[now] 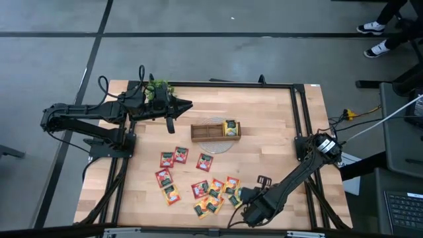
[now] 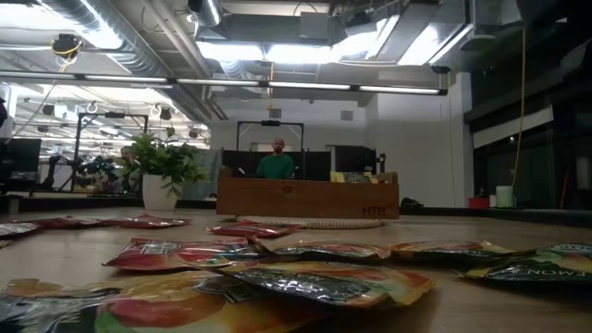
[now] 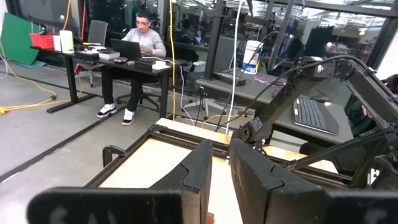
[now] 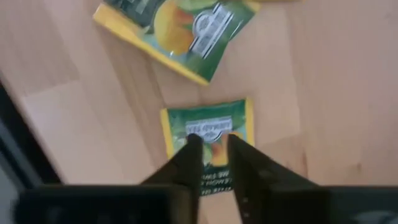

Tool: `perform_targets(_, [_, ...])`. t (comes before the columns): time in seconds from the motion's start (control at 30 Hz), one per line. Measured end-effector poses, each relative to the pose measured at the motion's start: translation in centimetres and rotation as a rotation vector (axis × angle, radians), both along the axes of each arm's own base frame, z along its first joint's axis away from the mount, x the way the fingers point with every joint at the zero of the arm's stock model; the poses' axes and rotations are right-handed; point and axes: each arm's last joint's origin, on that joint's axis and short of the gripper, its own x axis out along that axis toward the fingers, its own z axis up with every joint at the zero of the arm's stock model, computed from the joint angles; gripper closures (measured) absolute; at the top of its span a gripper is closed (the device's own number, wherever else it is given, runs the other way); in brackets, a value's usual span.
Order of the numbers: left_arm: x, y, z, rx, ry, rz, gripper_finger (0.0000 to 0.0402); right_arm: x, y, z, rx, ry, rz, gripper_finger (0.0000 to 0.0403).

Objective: Pick & Place Tea
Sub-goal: Put the yellow tea bag into the right section of the wooden organizer

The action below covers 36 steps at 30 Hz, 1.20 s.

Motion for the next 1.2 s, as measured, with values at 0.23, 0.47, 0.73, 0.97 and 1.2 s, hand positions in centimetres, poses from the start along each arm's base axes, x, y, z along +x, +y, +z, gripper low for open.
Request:
perform_targets(0.23, [0.0, 0.0, 0.0, 0.001, 0.0, 0.0, 0.0349, -0.4, -0.3, -0.6, 0.003, 0.037, -0.007, 0.0167])
perform_targets(0.47, [0.0, 0.0, 0.0, 0.002, 0.001, 0.0, 0.0346, -0.7, -0.5, -2.7, 0.044, 0.011, -0.007, 0.0094])
perform_targets(0.73, [0.0, 0.0, 0.0, 0.003, 0.002, 0.0, 0.035, -1.4, -1.1, -4.1, 0.046, 0.034, -0.007, 0.0095])
perform_targets(0.97, [0.0, 0.0, 0.0, 0.003, 0.001, 0.0, 0.0346, -1.7, -1.4, -5.0, 0.056, 0.024, -0.004, 0.0112])
perform_targets(1.2, [0.0, 0.0, 0.0, 0.003, 0.001, 0.0, 0.0349, -1.7, -1.3, -5.1, 0.063, 0.021, 0.0, 0.0231])
